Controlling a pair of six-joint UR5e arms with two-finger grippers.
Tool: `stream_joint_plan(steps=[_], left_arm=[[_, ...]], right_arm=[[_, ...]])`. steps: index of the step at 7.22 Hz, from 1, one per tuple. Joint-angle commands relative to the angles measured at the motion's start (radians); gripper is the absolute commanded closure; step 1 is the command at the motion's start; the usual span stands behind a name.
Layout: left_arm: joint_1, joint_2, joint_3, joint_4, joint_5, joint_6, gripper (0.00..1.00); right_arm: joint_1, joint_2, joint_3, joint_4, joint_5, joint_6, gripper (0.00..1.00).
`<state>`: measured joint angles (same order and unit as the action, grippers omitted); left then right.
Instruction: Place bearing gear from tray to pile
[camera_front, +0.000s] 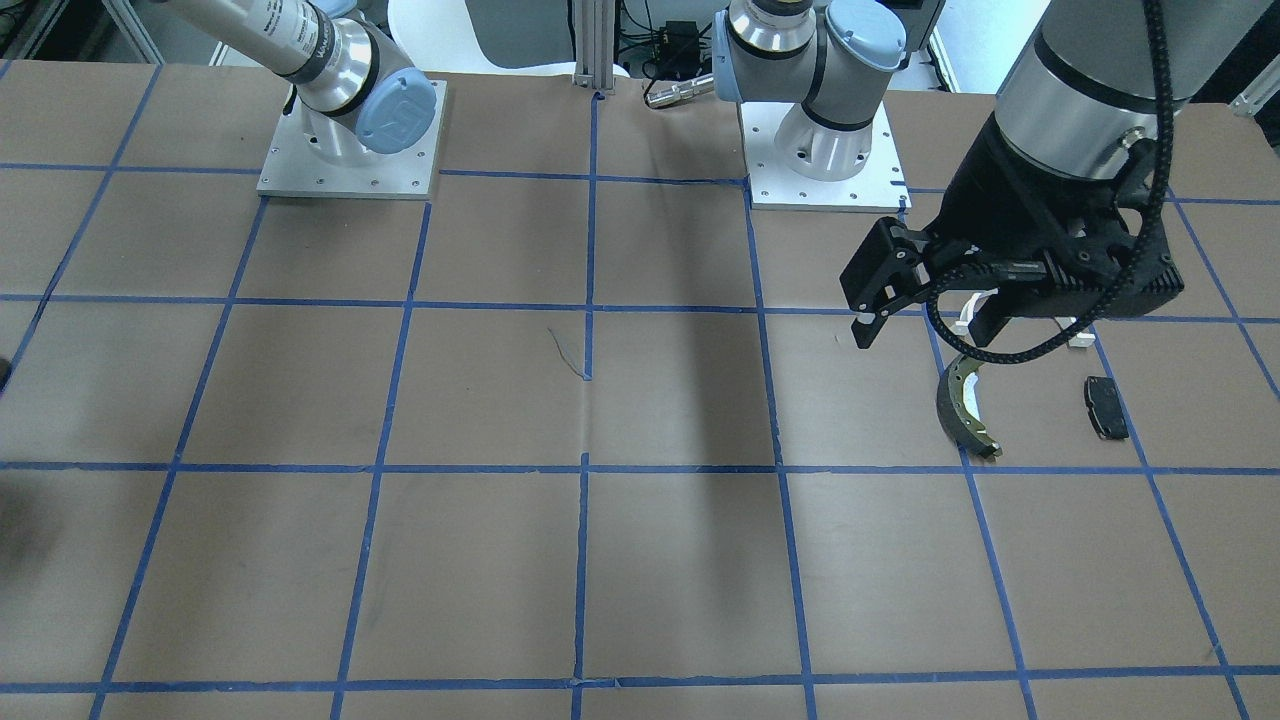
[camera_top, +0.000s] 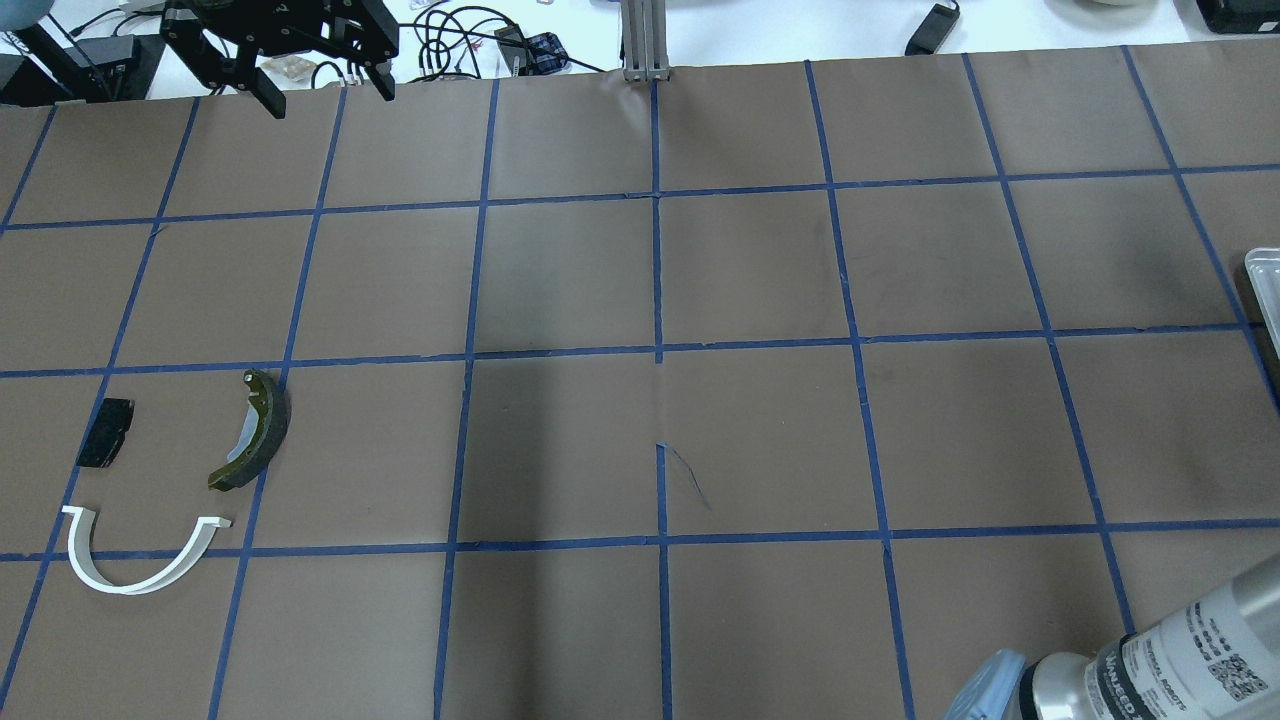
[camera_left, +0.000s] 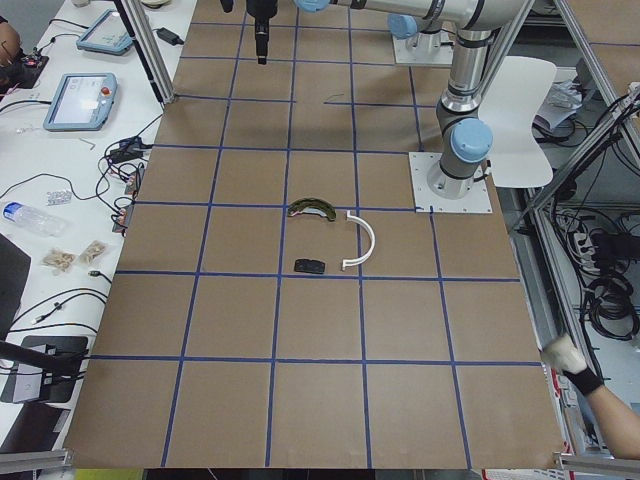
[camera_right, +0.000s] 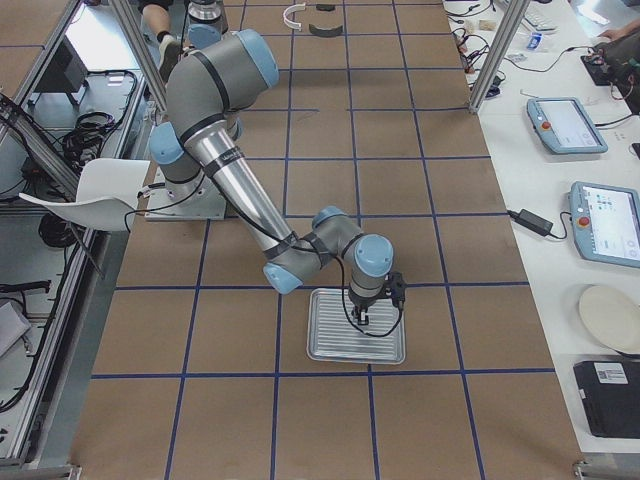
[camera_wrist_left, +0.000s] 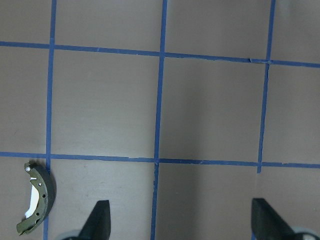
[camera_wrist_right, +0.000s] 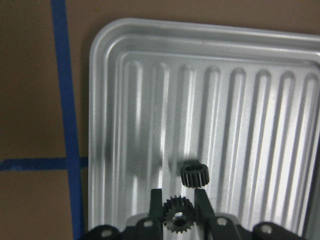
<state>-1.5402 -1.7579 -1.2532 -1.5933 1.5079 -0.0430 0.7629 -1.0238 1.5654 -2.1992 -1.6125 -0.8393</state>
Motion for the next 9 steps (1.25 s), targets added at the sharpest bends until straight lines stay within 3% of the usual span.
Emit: stream_joint_plan(steps=[1,2,3,5,8,9], left_arm=[[0.000,0.000,0.000,0.001,0.000,0.000,0.00],[0.000,0.000,0.000,-0.001,0.000,0.000,0.00],[0.000,0.000,0.000,0.001,0.000,0.000,0.00],[-0.014,-0.006,-0.015,0.001,-0.001,-0.006,0.00],[-0.032,-0.011,-0.023,0.004,-0.005,-0.048,0.00],[-0.026,-0.008,-0.023,0.004,-0.005,-0.043,0.00]], right_arm=[[0.237,-0.188,0.078,0.184,-0.077,0.204,1.00],[0.371,-0.300,0.166,0.209,-0.072,0.342,1.00],[0.518,-0.374,0.220,0.211,-0.005,0.461,1.00],[0.773,-0.368,0.239,0.204,0.082,0.624,1.00],[1.066,-0.292,0.344,-0.029,0.095,1.015,1.00],[1.114,-0.288,0.343,-0.036,0.109,1.082,1.00]])
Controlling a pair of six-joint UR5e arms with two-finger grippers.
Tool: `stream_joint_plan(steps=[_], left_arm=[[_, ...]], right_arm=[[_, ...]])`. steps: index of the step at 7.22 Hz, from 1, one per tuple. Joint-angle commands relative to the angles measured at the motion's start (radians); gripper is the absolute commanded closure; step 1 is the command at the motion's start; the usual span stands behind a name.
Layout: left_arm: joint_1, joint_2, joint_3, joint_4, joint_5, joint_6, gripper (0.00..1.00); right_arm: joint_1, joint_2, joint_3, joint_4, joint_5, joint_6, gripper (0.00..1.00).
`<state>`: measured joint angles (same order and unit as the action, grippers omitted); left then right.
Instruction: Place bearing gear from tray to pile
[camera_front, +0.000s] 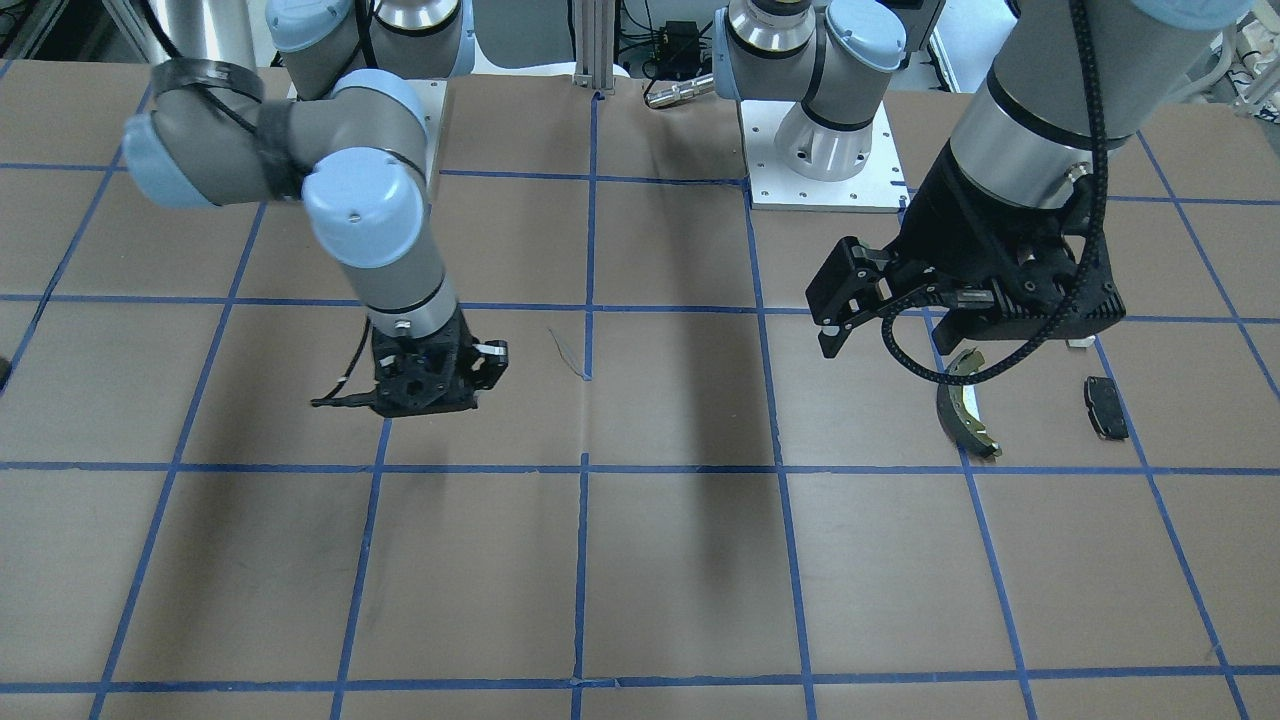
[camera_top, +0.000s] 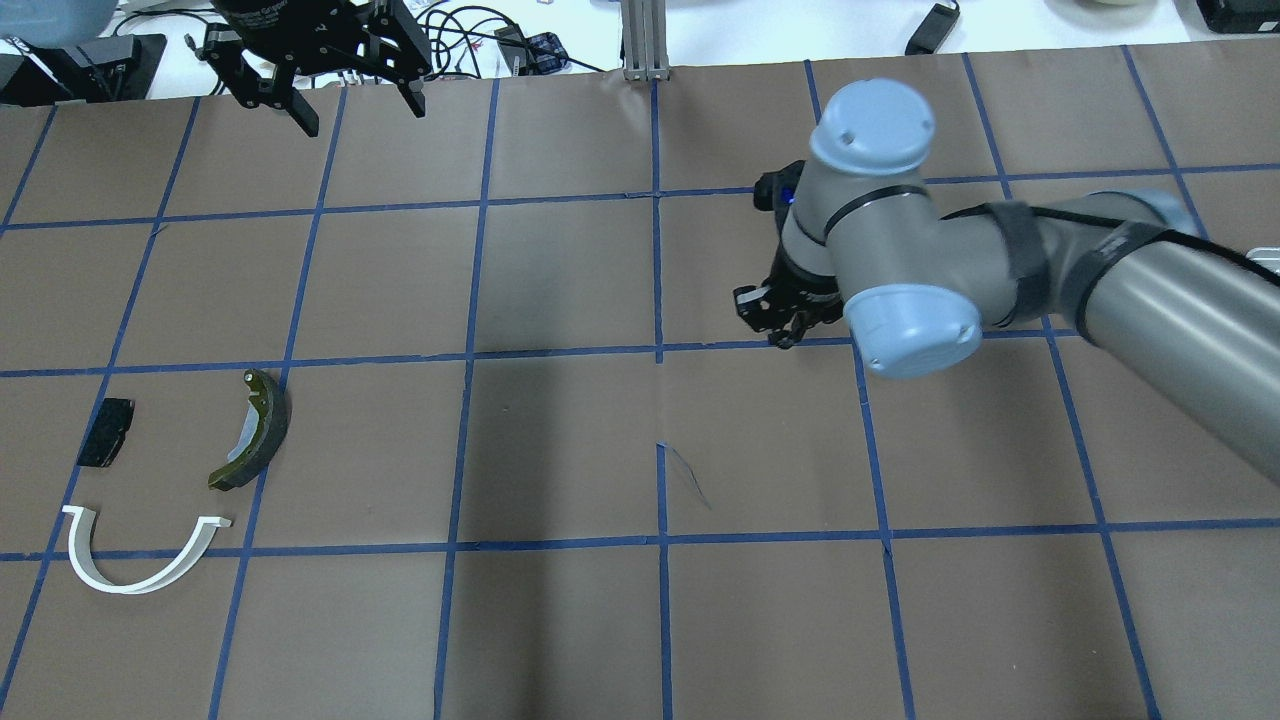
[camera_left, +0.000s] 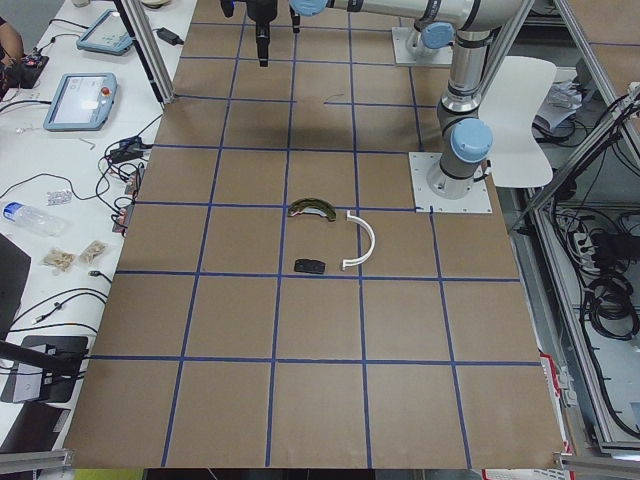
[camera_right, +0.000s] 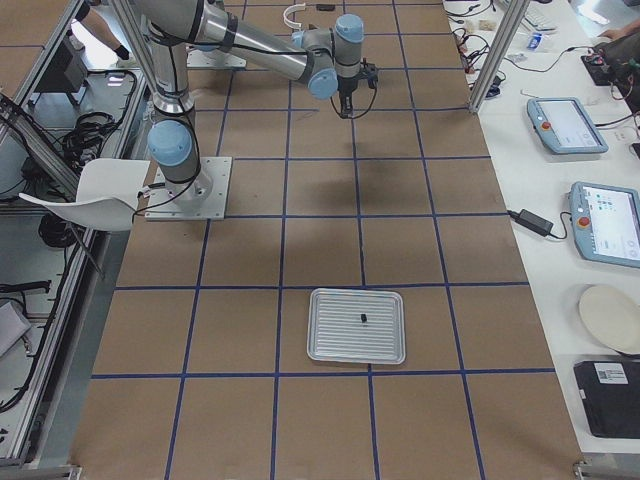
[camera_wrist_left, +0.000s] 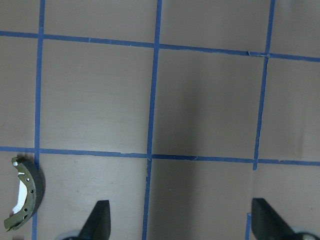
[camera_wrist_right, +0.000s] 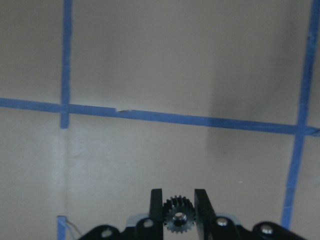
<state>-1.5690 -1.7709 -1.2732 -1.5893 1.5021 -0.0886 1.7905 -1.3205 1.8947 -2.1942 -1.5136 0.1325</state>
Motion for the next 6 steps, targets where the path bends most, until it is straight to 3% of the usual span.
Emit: stream_joint_plan(steps=[1,2,3,4,5,6], left_arm=[[0.001,0.004,-0.003,0.000,-0.003,0.000,0.00],[-0.002,0.002,-0.003,0.000,-0.006,-0.003,0.00],[-0.006,-0.008,-0.003,0.000,-0.003,-0.009,0.00],[-0.012,-0.010,-0.012,-0.003,0.000,-0.014,0.00],[-0.014,0.005,-0.046,-0.001,0.003,-0.016,0.00],[-0.014,0.030,-0.084,0.000,0.003,-0.005,0.00]], right_arm=[[0.111,0.023,0.012,-0.042,0.070,0.286,1.00],[0.125,0.058,0.011,-0.086,0.134,0.311,1.00],[0.135,0.085,0.011,-0.138,0.138,0.318,1.00],[0.150,0.099,0.009,-0.168,0.139,0.318,0.94],[0.150,0.109,0.012,-0.183,0.138,0.309,0.81],[0.147,0.110,0.012,-0.187,0.136,0.286,0.17]])
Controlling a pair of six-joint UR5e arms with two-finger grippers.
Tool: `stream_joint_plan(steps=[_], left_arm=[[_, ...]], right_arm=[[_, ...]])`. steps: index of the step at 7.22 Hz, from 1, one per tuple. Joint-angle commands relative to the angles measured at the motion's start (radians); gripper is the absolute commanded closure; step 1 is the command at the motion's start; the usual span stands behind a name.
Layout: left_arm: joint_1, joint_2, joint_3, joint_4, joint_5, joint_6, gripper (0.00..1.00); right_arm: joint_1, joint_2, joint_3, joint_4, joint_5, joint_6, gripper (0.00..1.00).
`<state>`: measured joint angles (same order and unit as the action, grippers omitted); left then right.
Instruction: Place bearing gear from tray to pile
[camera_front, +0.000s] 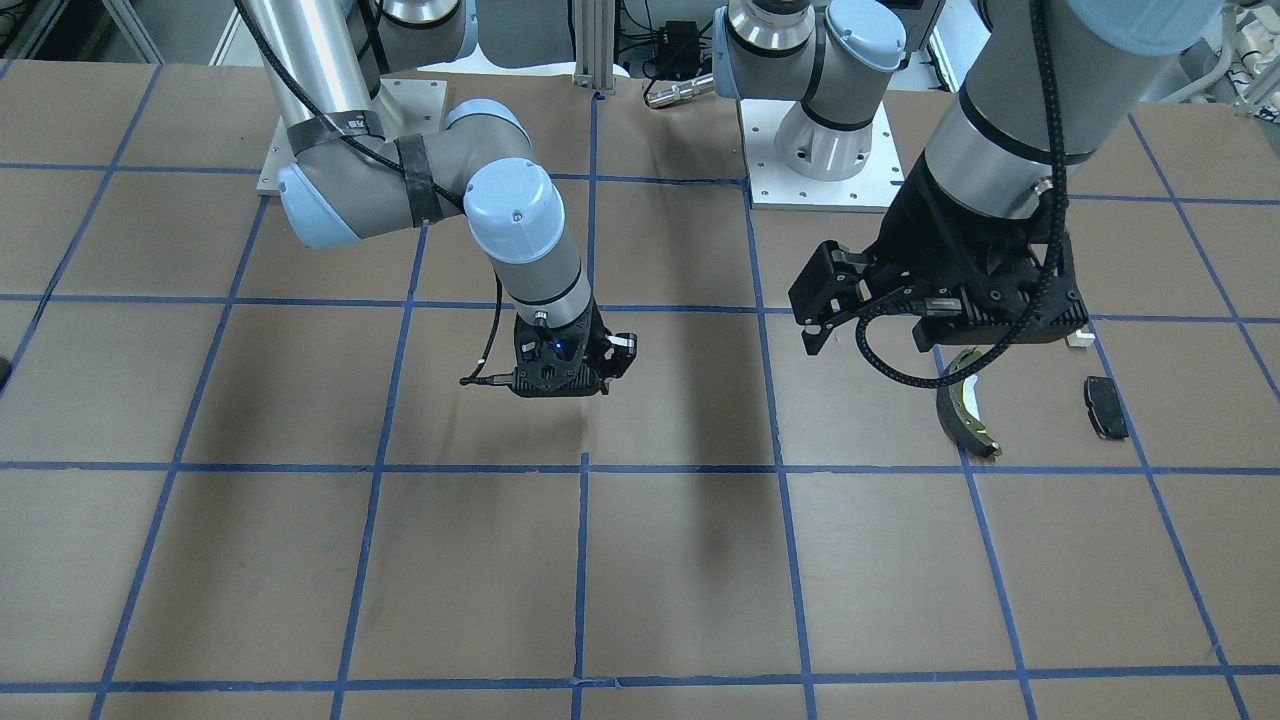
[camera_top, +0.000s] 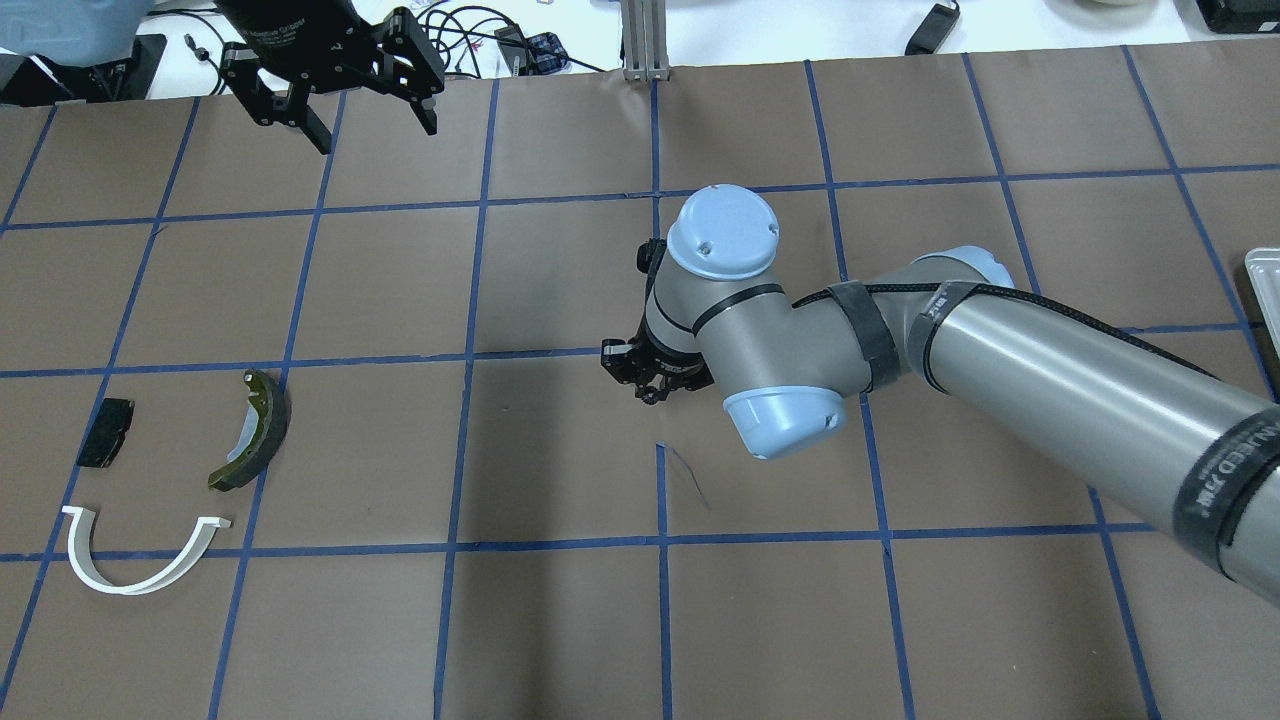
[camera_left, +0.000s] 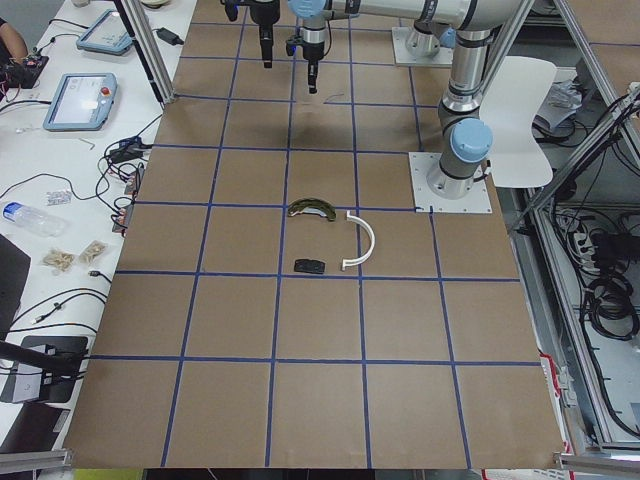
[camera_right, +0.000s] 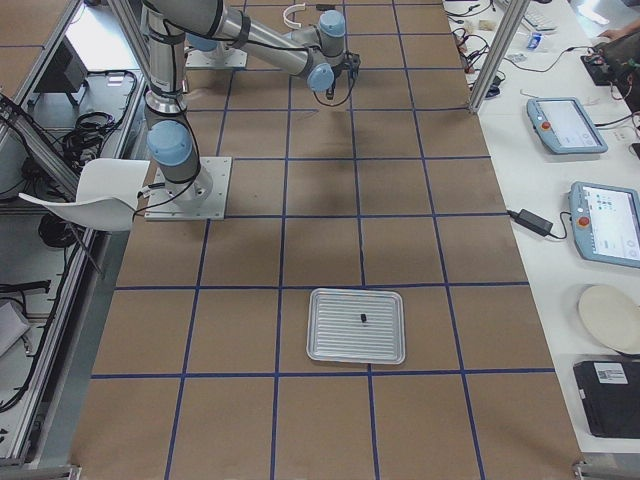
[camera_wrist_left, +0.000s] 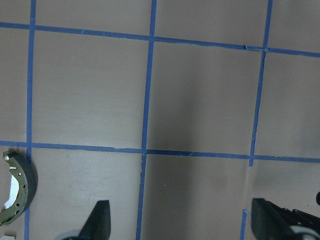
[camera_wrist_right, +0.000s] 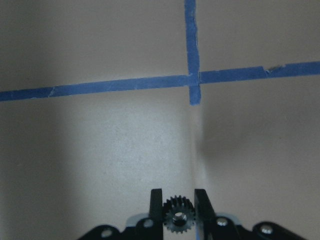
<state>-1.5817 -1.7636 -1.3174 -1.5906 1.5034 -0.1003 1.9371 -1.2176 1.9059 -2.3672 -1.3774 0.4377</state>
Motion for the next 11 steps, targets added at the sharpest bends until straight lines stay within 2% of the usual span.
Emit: stream_joint_plan(steps=[1,2,3,4,5,6,7,8,9,10,11], left_arm=[[-0.003,0.030,-0.055,0.001,0.001,0.007,0.00],[-0.006,0.023,-0.065,0.001,-0.002,-0.008,0.00],[-0.035,0.020,-0.078,0.003,-0.002,-0.009,0.00],[-0.102,0.004,-0.098,0.007,0.004,-0.034,0.00],[-0.189,-0.019,-0.150,0.053,0.005,-0.161,0.00],[-0.277,-0.045,-0.254,0.228,0.046,-0.208,0.00],[-0.326,-0.075,-0.386,0.436,0.057,-0.302,0.00],[-0.348,-0.115,-0.508,0.615,0.052,-0.382,0.00],[-0.366,-0.164,-0.569,0.720,0.052,-0.384,0.00],[-0.385,-0.212,-0.563,0.748,0.057,-0.387,0.00],[-0.405,-0.236,-0.563,0.782,0.064,-0.388,0.00]], right_arm=[[-0.012,-0.003,-0.005,-0.006,-0.018,-0.019,0.00],[-0.062,-0.032,-0.011,0.011,-0.020,-0.051,0.00],[-0.149,-0.072,-0.019,0.105,-0.019,-0.100,0.00],[-0.258,-0.118,-0.019,0.205,-0.017,-0.232,0.00],[-0.399,-0.144,-0.021,0.268,-0.029,-0.443,0.00],[-0.522,-0.199,-0.021,0.351,-0.064,-0.588,0.00],[-0.647,-0.227,-0.022,0.402,-0.172,-0.665,0.00],[-0.770,-0.218,-0.027,0.361,-0.221,-0.766,0.00],[-0.876,-0.167,-0.036,0.253,-0.230,-0.828,0.00],[-0.948,-0.107,-0.069,0.199,-0.259,-0.962,0.00],[-1.033,-0.059,-0.115,0.201,-0.249,-1.028,0.00]])
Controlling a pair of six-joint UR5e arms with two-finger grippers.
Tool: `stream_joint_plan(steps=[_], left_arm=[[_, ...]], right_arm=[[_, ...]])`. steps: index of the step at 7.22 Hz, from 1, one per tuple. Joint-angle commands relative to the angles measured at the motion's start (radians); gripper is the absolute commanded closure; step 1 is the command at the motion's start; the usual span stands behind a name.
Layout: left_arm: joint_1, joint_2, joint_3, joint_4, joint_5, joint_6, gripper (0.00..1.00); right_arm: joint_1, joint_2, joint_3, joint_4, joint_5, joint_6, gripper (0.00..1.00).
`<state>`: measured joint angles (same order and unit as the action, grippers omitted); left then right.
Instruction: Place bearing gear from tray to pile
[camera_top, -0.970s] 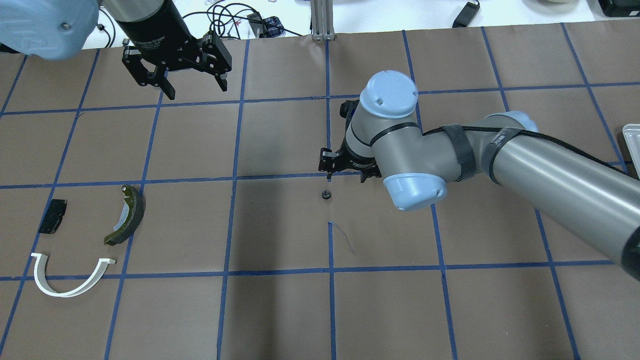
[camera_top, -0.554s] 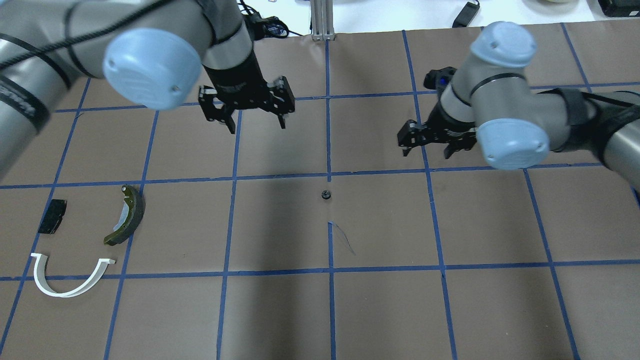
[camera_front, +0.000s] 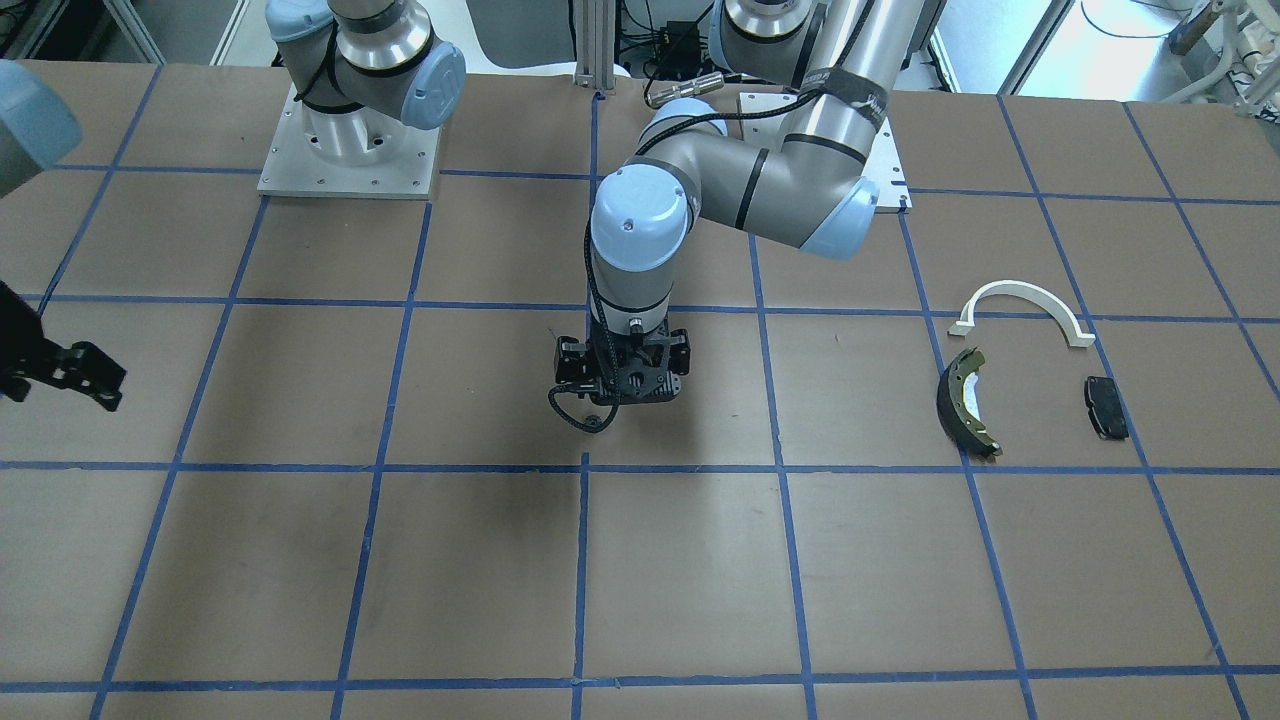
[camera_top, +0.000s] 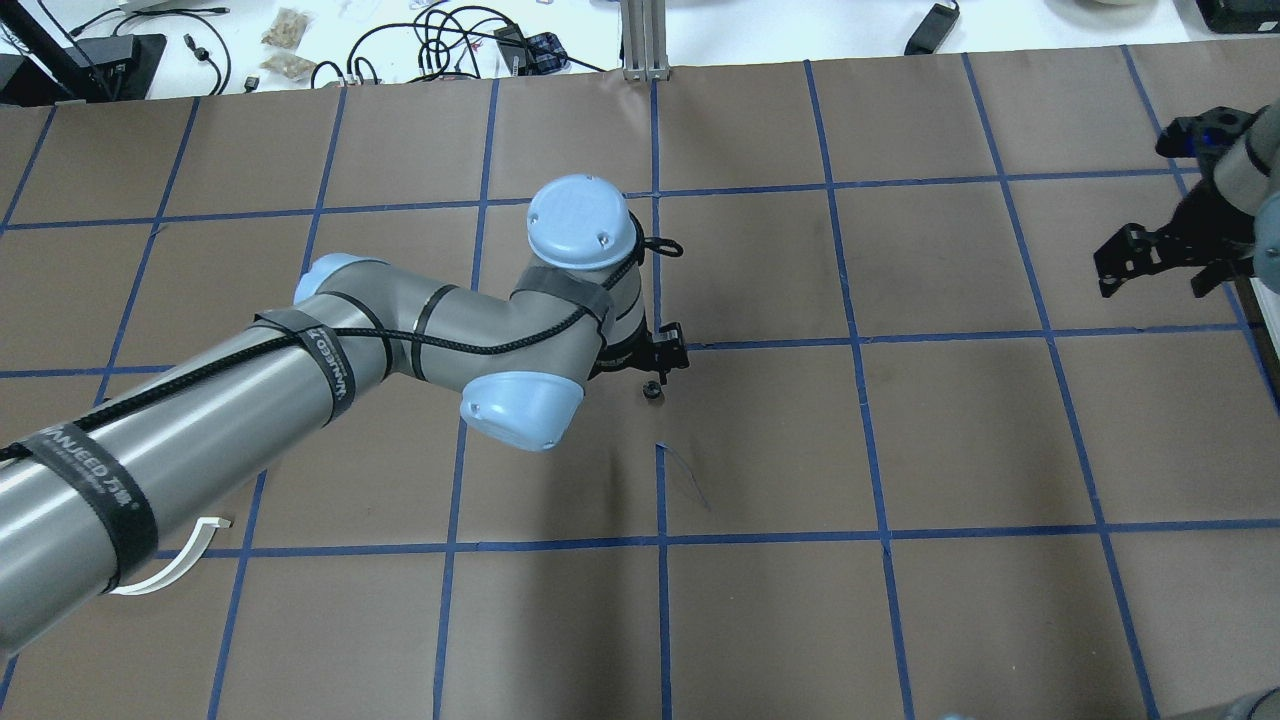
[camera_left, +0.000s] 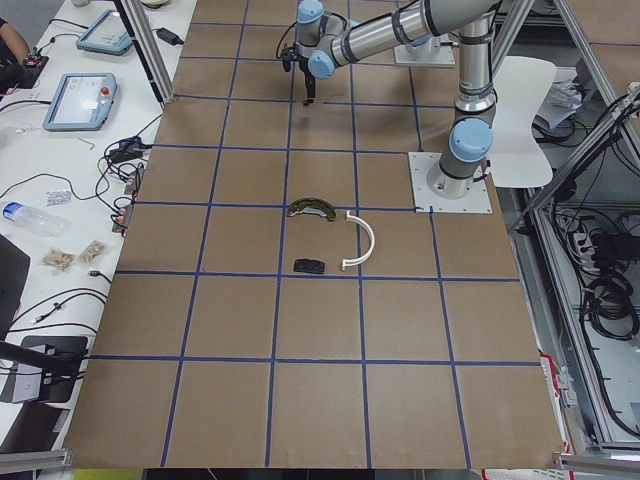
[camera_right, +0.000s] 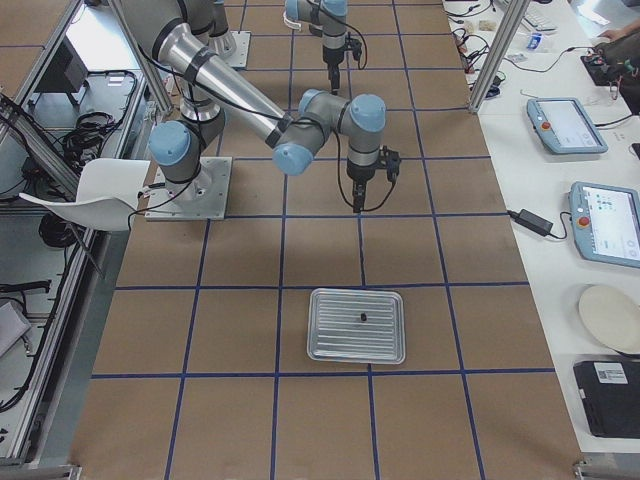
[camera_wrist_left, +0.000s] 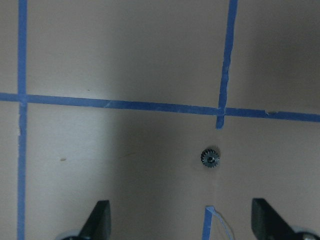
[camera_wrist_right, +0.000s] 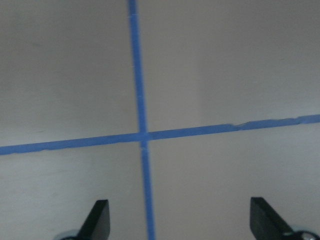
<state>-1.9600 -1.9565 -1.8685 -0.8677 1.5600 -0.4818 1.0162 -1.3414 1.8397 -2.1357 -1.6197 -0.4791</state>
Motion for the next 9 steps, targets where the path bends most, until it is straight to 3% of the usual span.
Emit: stream_joint_plan(steps=[1,4,5,6,7,9], left_arm=[[-0.030,-0.059,-0.012,0.077,0.008,-0.009,0.00],[-0.031,-0.117,-0.009,0.208,0.006,0.008,0.00],[-0.030,-0.128,-0.008,0.225,0.006,0.006,0.02],[-0.033,-0.125,-0.008,0.225,0.008,0.006,0.25],[-0.033,-0.121,-0.008,0.225,0.008,0.006,0.66],[-0.033,-0.108,-0.011,0.220,0.008,0.006,0.96]], right_arm=[[-0.180,0.109,-0.094,-0.033,-0.009,-0.239,0.00],[-0.284,0.339,-0.334,-0.036,-0.006,-0.435,0.00],[-0.303,0.381,-0.370,-0.035,-0.005,-0.470,0.01],[-0.312,0.404,-0.372,-0.035,0.000,-0.498,0.04],[-0.312,0.410,-0.370,-0.035,-0.002,-0.501,0.06],[-0.312,0.433,-0.369,-0.035,0.001,-0.500,0.08]])
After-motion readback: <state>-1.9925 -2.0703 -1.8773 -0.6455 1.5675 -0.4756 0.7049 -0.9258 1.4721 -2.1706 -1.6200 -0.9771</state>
